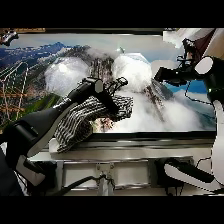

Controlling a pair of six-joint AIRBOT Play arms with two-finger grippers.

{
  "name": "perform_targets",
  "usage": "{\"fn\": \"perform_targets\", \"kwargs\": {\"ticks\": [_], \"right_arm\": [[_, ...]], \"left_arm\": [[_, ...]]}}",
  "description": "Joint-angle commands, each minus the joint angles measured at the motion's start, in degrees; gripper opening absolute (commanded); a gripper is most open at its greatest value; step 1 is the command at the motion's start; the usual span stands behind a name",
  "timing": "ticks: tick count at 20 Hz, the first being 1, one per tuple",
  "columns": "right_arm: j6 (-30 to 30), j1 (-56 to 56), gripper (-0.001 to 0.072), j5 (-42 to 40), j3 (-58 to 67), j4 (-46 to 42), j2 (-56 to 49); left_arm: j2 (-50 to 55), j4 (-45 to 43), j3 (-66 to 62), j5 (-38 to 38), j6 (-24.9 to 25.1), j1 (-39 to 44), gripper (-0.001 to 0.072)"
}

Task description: Fold the clothes and pants, and hang the long-sleeved shirts on hangers.

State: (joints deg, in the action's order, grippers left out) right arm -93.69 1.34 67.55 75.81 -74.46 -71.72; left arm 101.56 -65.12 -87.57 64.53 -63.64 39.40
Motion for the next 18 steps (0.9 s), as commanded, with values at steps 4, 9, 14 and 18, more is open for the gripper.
{"fn": "perform_targets", "kwargs": {"ticks": [4, 9, 14, 18], "right_arm": [[0.9, 0.1, 0.0629, -2.6, -0.1, -0.8, 0.0], [0.5, 0.1, 0.0629, -2.6, -0.1, -1.8, 0.0], [1.0, -3.0, 0.063, 0.4, -1.9, 5.0, 1.1], [0.9, -11.5, 0.063, -5.6, -13.0, 4.0, 7.5]], "left_arm": [[0.4, 2.2, -0.3, 4.7, 2.2, 1.4, 0.0024], [-13.5, 1.1, -4.1, 4.4, 2.1, -3.8, 0.0024], [-25.2, 0.0, -7.8, 3.8, 2.1, -11.5, 0.0024], [-29.6, -0.1, -7.8, 4.1, 2.1, -13.2, 0.0024]]}}
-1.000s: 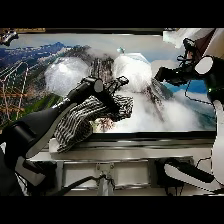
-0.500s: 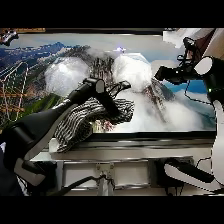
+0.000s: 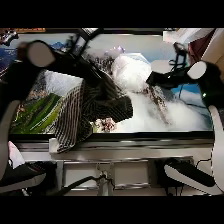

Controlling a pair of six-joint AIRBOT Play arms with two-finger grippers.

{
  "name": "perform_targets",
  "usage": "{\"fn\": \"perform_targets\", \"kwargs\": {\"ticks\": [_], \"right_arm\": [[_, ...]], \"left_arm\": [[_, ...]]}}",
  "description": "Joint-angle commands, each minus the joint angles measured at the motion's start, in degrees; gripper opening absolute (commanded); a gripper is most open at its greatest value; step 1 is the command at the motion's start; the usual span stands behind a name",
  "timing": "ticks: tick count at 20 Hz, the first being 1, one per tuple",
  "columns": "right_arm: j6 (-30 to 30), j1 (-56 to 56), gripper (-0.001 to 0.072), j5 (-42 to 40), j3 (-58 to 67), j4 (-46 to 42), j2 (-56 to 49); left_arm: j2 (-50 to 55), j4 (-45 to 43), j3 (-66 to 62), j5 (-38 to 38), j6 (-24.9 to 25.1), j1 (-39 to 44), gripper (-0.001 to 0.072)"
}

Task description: Fold the clothes and pants, and hang the long-sleeved shirts on hangers.

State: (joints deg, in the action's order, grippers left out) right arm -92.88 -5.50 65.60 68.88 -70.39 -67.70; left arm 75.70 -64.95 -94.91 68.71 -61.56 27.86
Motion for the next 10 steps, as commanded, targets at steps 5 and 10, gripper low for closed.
{"fn": "perform_targets", "kwargs": {"ticks": [5, 10], "right_arm": [[-0.3, -15.0, 0.063, -3.8, -17.7, -2.0, 9.3], [-22.6, -24.9, 0.0629, -9.4, -27.7, -4.1, 20.8]], "left_arm": [[-4.8, -0.2, -0.4, -0.2, -1.1, -1.7, 0.0024], [-4.4, -3.4, -0.4, -1.7, -5.3, -1.7, 0.0024]]}}
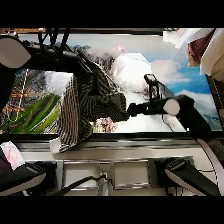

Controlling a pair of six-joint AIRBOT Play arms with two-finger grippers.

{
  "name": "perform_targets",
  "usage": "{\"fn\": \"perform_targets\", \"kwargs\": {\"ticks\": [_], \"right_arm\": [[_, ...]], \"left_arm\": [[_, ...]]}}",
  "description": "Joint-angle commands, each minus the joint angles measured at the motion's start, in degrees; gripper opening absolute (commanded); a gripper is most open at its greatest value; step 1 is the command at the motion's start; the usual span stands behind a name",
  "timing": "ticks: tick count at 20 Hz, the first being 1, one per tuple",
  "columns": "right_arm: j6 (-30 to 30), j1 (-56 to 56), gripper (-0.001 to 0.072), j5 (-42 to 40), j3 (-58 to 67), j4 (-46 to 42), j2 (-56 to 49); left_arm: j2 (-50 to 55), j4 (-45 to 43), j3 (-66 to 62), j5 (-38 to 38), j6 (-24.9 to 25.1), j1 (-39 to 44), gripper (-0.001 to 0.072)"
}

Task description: Fold the clothes and pants, and hang the long-sleeved shirts on hangers.

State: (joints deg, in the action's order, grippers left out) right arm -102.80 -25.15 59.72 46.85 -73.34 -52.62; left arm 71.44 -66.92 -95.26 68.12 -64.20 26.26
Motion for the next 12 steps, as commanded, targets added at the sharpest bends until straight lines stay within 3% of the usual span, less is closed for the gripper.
{"fn": "perform_targets", "kwargs": {"ticks": [1, 3, 7, 12], "right_arm": [[-17.6, -7.1, 0.0629, -5.3, -8.2, -2.3, 7.4], [-24.0, -9.4, 0.0629, -7.8, -12.4, -3.9, 8.9], [-23.6, -13.8, 0.0628, -14.5, -14.8, -5.7, 7.4], [-23.6, -12.3, 0.0623, -26.8, -13.9, -6.3, -3.2]], "left_arm": [[-0.2, -1.4, -0.1, -2.0, -3.7, -0.1, 0.0024], [-0.3, -1.5, -0.1, -3.8, -4.0, -0.1, 0.0024], [-0.2, -1.7, -0.1, -4.9, -4.0, -0.1, 0.0024], [-0.3, -1.7, -0.1, -4.9, -4.0, -0.1, 0.0024]]}}
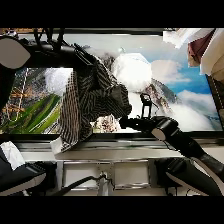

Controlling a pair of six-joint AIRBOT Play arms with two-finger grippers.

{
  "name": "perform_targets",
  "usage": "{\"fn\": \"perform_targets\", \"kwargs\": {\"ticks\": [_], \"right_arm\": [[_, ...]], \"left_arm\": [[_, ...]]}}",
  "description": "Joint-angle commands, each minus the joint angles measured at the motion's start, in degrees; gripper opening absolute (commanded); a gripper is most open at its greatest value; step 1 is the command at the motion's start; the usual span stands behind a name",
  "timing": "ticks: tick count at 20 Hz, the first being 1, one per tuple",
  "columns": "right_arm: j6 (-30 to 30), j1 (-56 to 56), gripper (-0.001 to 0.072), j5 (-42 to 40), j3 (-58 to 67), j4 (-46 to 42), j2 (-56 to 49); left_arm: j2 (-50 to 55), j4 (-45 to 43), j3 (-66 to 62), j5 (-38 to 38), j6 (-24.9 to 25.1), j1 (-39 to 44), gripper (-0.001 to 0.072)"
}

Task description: Fold the clothes and pants, and hang the long-sleeved shirts on hangers.

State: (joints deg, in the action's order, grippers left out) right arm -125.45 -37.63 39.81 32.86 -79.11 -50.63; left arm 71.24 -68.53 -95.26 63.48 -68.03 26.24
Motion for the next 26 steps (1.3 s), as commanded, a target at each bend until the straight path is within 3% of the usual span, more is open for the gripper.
{"fn": "perform_targets", "kwargs": {"ticks": [1, 6, 8, 10, 11, 12, 15, 18, 20, 22, 26], "right_arm": [[-0.9, 0.7, 0.0623, -7.6, 1.0, -0.5, -7.9], [2.1, 0.8, 0.0613, -11.5, 8.4, -1.1, -20.2], [3.7, 0.8, 0.0458, -11.6, 11.5, -0.5, -23.9], [3.6, 0.8, 0.026, -12.2, 14.1, -0.5, -25.5], [3.6, 0.9, 0.0121, -12.3, 14.9, -0.7, -25.4], [3.7, 0.9, 0.0051, -11.9, 15.6, -0.9, -24.9], [9.7, 0.9, 0.0048, -4.8, 17.7, -1.0, -20.7], [17.8, 0.9, 0.0047, -0.2, 20.8, -1.7, -9.9], [17.8, 1.6, 0.0046, -2.0, 26.1, -3.7, -1.8], [18.8, 4.5, 0.0046, -2.3, 33.4, -5.5, 4.2], [29.0, 12.9, 0.0048, -0.5, 51.7, -5.6, 9.8]], "left_arm": [[-0.1, 0.0, -0.1, -0.3, -0.2, 0.0, 0.0024], [-0.1, 0.0, -0.1, -1.2, -0.2, 0.0, 0.0024], [-0.1, 0.0, -0.1, -1.6, -0.2, -0.1, 0.0024], [-0.1, 0.0, -0.1, -1.6, -0.2, -0.6, 0.0024], [-0.1, 0.0, -0.1, -1.7, -0.2, -1.1, 0.0024], [-0.1, 0.0, -0.1, -1.8, -0.2, -1.7, 0.0024], [-0.1, 0.0, -0.1, -2.6, -2.0, -4.1, 0.0024], [-1.1, 0.2, -0.1, -6.0, -2.8, -4.9, 0.0024], [-3.4, 1.8, -0.1, -13.0, -6.9, -4.5, 0.0024], [-7.0, 6.9, -0.1, -22.2, -7.8, -4.1, 0.0024], [-15.0, 15.1, -0.1, -34.4, -7.6, -1.7, 0.0024]]}}
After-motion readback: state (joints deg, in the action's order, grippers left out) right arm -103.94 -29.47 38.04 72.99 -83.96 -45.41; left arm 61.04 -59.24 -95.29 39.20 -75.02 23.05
